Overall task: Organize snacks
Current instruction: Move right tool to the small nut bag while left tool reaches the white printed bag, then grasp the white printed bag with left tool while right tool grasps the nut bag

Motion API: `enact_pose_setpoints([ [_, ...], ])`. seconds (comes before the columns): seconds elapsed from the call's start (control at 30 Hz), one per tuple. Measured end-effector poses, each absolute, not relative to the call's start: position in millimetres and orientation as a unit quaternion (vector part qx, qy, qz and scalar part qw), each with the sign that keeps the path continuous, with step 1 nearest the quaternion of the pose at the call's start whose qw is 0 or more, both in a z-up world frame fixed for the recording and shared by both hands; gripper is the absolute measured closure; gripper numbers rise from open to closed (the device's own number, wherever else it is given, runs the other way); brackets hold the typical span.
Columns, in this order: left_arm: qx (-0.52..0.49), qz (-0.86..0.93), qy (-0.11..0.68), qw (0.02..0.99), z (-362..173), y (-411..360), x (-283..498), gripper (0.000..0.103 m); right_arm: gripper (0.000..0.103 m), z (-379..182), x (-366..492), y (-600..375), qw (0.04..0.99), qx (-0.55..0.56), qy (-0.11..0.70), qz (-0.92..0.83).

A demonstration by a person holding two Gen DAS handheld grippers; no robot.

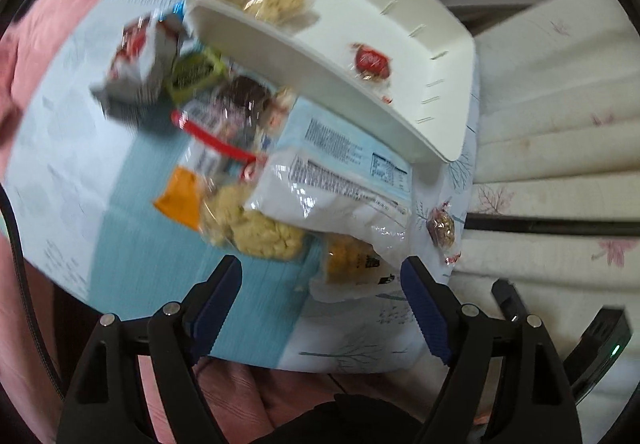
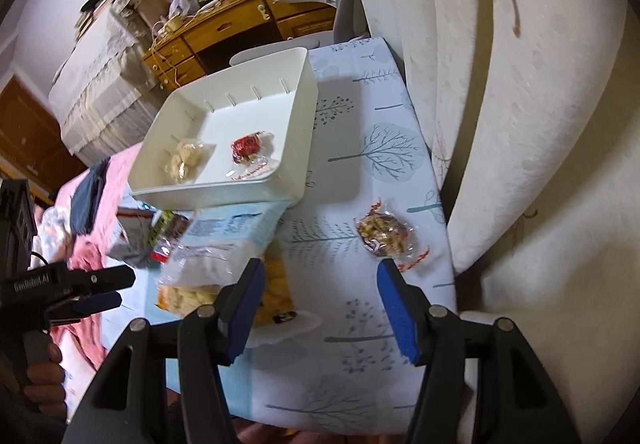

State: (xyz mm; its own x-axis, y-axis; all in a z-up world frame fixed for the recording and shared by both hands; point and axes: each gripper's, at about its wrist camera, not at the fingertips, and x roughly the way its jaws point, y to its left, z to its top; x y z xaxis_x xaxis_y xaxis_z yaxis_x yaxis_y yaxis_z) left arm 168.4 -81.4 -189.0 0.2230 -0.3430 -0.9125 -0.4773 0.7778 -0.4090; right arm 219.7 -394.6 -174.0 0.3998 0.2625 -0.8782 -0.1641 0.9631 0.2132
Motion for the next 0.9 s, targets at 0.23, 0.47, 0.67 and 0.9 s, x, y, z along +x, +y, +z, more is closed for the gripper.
enact_pose_setpoints([
  [0.23, -0.434, 0.072, 0.609, 0.66, -229, -85, 163, 0.02, 0.037, -198, 216, -399, 0.844, 0.004, 0.515, 0.15],
  [0.47, -0.496, 0.083, 0.577, 0.644, -262, -88, 160, 0.019, 0.037, -221, 217, -397, 0.849, -0.018, 0.499, 0.17],
  [0.67, -0.551, 0.094, 0.541, 0.629, -278, -86, 164, 0.019, 0.037, -240, 225, -400, 0.855, -0.046, 0.487, 0.173],
  [0.9, -0.578, 0.102, 0.52, 0.621, -278, -84, 179, 0.019, 0.037, -260, 239, -407, 0.853, -0.064, 0.488, 0.175],
])
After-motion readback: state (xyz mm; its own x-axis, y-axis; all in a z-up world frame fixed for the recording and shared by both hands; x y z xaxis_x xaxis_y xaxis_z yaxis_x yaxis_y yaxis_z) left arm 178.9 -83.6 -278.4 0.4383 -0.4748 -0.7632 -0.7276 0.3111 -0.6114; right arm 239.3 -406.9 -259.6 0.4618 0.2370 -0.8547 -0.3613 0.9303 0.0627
